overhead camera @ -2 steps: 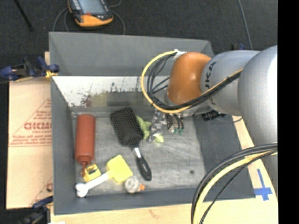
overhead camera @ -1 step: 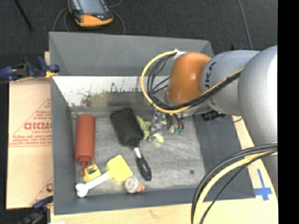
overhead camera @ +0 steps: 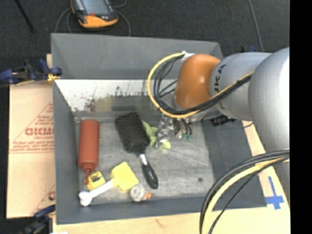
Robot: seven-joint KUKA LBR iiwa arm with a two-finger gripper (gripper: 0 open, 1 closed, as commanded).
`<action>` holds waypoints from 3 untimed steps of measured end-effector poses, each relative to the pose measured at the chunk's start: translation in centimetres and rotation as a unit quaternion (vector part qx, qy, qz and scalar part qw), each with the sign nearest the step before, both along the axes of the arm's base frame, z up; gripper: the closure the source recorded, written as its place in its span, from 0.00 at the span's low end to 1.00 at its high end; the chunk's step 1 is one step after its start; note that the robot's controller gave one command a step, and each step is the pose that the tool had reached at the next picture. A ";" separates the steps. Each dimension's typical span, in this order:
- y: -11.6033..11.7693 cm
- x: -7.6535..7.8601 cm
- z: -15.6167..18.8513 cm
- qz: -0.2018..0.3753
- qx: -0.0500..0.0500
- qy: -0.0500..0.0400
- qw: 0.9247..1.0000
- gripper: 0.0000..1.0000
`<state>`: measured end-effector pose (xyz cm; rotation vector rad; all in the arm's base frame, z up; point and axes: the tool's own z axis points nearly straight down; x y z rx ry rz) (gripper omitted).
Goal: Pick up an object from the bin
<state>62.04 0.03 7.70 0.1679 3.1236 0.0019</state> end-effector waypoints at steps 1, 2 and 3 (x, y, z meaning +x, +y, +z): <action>0.0 -0.1 0.5 0.000 0.000 0.003 1.000 1.00; 0.0 -0.1 1.6 0.000 0.000 0.004 1.000 1.00; 0.0 -0.2 2.6 0.000 0.000 0.006 1.000 1.00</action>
Offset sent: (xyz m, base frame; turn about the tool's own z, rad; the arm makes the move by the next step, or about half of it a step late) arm 0.0001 -0.0001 0.0278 0.0000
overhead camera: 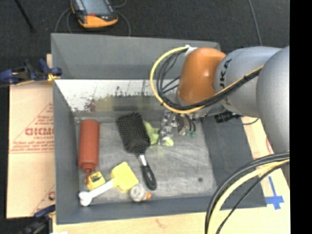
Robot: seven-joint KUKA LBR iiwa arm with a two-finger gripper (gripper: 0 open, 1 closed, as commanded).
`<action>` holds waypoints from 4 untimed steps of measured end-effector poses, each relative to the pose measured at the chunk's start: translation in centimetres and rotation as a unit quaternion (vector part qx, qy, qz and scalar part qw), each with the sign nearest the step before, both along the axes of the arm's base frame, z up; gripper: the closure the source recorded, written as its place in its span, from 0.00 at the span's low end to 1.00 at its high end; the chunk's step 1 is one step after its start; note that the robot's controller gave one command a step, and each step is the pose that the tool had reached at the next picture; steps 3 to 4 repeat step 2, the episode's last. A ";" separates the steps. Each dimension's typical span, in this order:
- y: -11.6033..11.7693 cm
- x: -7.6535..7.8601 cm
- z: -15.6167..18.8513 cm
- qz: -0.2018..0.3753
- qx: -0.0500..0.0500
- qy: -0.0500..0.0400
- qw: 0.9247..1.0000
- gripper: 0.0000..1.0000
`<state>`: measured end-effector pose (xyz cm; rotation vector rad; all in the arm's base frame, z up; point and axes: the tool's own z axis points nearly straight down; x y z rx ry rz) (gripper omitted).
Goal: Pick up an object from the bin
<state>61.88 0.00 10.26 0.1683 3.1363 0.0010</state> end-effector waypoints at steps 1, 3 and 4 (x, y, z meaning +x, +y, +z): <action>0.0 0.0 2.1 0.000 0.000 0.000 1.000 1.00; 0.0 0.1 3.4 0.000 0.000 -0.002 1.000 1.00; 0.0 0.1 3.4 0.000 0.000 -0.002 1.000 1.00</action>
Offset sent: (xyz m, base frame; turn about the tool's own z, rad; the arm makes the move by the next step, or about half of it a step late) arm 0.0000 0.0000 0.0625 0.0000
